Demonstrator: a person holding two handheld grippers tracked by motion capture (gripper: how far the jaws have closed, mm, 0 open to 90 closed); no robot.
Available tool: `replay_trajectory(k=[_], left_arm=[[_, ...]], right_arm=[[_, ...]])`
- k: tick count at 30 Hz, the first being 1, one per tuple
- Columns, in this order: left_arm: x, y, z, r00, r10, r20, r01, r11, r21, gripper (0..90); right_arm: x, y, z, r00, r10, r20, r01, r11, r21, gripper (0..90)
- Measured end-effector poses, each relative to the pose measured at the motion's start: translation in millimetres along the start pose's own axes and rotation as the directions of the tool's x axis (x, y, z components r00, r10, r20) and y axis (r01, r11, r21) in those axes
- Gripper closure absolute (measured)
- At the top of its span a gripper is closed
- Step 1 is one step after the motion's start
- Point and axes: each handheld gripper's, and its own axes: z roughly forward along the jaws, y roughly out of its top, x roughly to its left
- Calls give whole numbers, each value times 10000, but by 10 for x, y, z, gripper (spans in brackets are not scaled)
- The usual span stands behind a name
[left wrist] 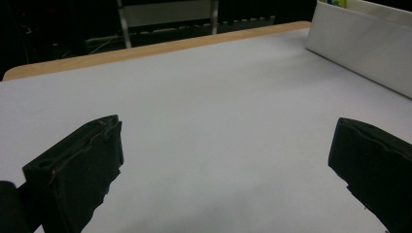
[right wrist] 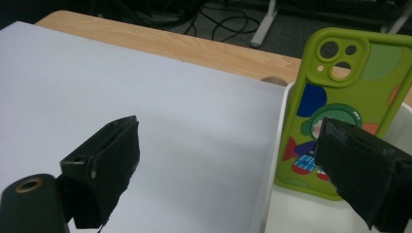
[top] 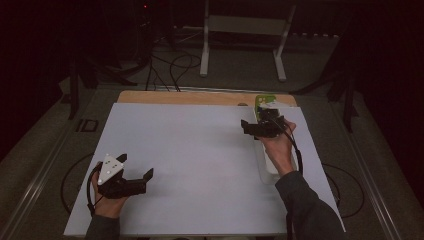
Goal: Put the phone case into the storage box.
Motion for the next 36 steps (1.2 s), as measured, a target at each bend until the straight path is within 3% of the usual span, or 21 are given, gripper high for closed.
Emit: replay_trajectory(k=[14,24,36], left_arm=[[4,0,-2,10000,-19,4,19,10000,-12,1],[2,-5,7,10000,10,56,-10,10000,16,1],[14,-10,-14,9998,49,184,-48,9999,-97,0]], right_arm=[[92,-168,-174,9974,-56,-712,28,9992,-394,85],[207,-318,-330,9926,-384,-1151,306,9972,-685,84],[321,-507,-547,9803,-541,-1901,306,9917,-1245,83]])
